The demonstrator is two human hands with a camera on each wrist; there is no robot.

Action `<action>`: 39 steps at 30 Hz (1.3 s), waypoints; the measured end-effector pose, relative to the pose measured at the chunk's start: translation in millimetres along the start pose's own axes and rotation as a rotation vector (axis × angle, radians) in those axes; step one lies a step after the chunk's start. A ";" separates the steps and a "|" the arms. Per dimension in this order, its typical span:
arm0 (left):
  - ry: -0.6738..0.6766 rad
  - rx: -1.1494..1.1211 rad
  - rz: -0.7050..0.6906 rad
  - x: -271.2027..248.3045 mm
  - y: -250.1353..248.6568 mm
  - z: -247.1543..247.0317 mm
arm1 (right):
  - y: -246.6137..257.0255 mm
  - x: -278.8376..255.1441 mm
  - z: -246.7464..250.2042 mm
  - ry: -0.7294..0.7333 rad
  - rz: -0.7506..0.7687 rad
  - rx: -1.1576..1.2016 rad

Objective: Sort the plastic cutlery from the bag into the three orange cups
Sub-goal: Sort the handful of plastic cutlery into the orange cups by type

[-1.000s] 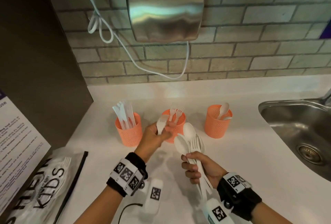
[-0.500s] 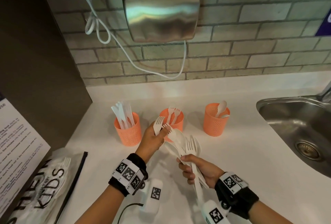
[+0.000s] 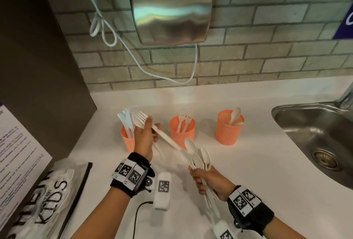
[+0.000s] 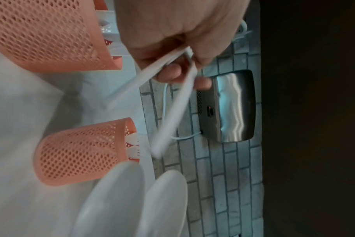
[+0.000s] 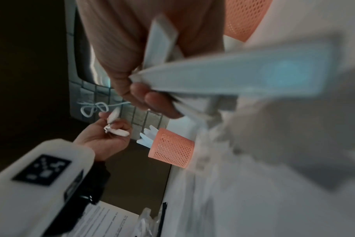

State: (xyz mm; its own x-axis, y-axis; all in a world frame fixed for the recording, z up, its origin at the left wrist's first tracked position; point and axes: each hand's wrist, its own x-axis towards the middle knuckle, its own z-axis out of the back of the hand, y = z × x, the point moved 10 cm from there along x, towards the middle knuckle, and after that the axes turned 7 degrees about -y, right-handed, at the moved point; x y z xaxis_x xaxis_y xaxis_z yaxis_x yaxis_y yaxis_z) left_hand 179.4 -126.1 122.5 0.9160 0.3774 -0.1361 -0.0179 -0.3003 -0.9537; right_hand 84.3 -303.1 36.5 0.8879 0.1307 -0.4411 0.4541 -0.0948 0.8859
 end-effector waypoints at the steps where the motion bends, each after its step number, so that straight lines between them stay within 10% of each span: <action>1: -0.046 -0.024 -0.011 4.0 -3.6 6.2 | 2.2 1.0 2.2 -0.036 0.030 -0.028; 13: 0.462 0.337 -0.025 -75.0 43.0 -37.8 | 9.8 3.1 -8.6 -0.017 0.017 0.089; 27: 0.339 0.347 -0.213 -64.1 28.9 -40.5 | 23.0 -2.8 -11.8 0.022 0.062 0.036; 39: 0.287 0.212 0.024 -60.1 39.9 -35.1 | 23.1 -3.8 -15.4 0.051 0.060 0.168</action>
State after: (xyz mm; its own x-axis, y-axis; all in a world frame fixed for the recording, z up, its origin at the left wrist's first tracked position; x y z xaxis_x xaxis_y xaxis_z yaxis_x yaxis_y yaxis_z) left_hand 137.7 -191.5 102.0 0.9890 0.1024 -0.1067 -0.0958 -0.1058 -0.9898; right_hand 90.2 -290.6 60.9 0.9107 0.1694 -0.3767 0.4103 -0.2665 0.8721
